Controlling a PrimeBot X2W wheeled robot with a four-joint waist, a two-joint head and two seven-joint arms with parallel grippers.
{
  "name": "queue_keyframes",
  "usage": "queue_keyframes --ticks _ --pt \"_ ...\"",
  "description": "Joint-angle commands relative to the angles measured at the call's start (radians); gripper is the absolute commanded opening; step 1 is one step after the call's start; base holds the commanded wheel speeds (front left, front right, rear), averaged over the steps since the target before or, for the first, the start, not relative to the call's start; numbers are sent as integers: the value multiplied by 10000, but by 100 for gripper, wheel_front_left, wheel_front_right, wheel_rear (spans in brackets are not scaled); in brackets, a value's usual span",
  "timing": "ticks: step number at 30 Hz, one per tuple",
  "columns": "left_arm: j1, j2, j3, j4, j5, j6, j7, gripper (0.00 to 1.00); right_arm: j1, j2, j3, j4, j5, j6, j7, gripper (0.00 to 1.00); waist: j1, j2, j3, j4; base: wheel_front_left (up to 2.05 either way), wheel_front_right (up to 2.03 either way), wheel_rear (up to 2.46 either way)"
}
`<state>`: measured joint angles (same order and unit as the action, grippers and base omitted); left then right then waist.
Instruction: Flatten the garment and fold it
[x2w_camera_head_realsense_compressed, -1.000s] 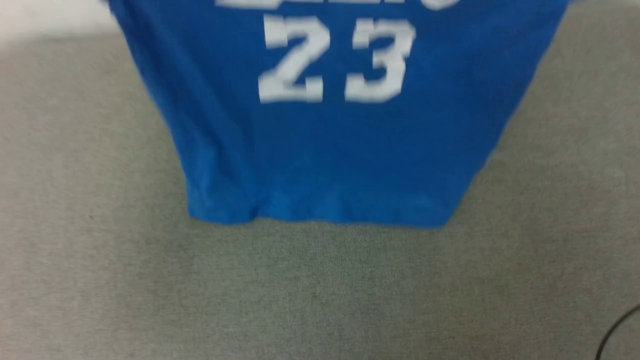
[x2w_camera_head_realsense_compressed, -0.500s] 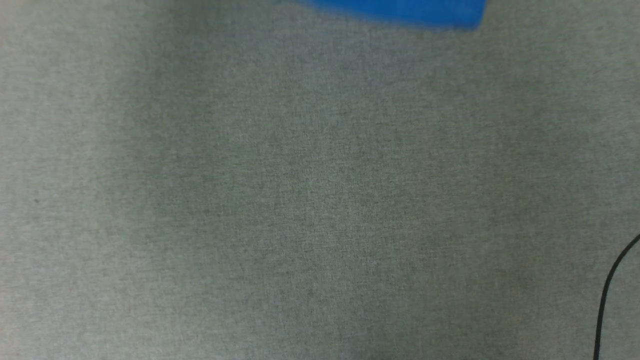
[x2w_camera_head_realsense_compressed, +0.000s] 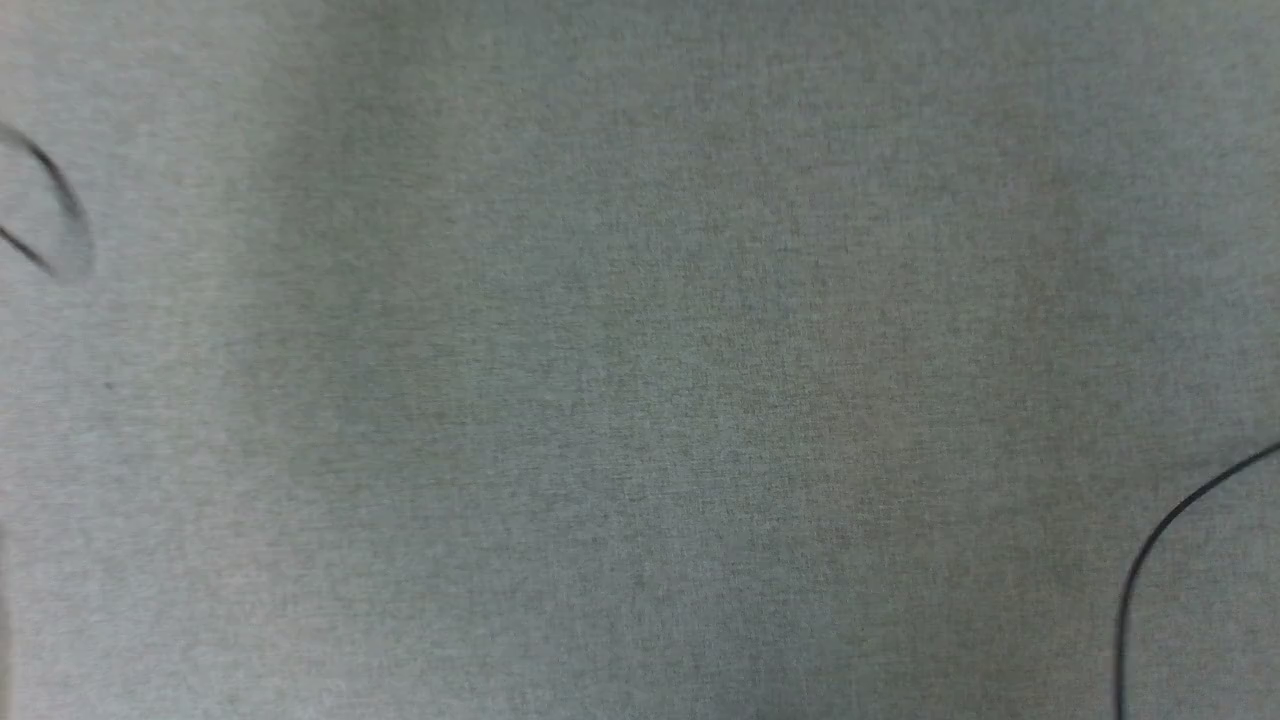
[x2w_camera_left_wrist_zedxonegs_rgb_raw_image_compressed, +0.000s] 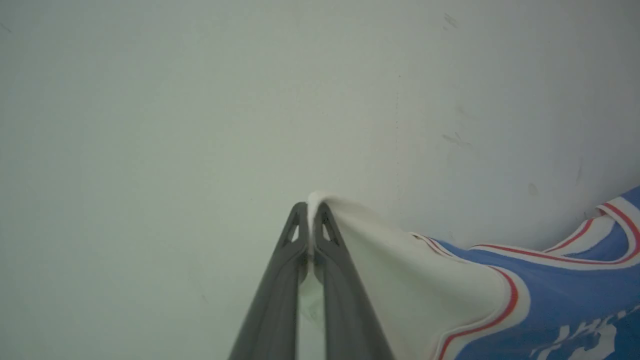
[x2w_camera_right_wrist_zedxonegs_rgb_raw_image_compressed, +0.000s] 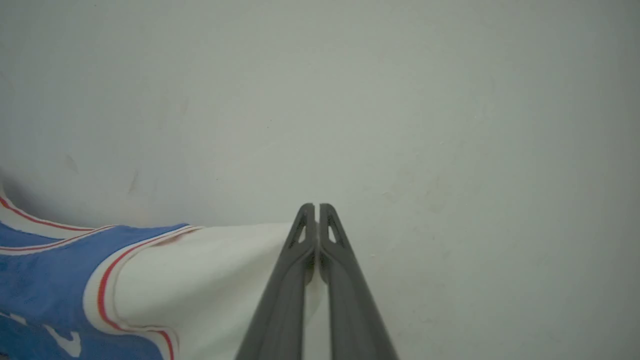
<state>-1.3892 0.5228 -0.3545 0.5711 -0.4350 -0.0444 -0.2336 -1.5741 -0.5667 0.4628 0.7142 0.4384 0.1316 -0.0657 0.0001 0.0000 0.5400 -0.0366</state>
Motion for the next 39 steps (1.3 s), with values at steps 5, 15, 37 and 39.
queue_keyframes --ticks 5,15,37,39 --pt "2877 -335 -401 171 -344 -136 -151 0 2262 82 496 -17 732 -9 -440 0 -1 0 -1405 362 0 0 0" --pt "7758 -123 -1498 -970 -744 -48 996 0 7345 -624 1188 -1763 1956 -9 -164 0 -1 0 -3375 565 0 0 0" --pt "13873 1779 -1662 -4775 -2004 1848 3507 0 15611 -1816 -1603 -4166 2062 -9 2357 0 -1 0 -4859 659 0 0 0" --pt "14174 1888 -1652 -4958 -2121 1952 3656 0 16056 -1835 -1837 -4349 1947 -9 2730 0 -1 0 -5007 704 0 0 0"
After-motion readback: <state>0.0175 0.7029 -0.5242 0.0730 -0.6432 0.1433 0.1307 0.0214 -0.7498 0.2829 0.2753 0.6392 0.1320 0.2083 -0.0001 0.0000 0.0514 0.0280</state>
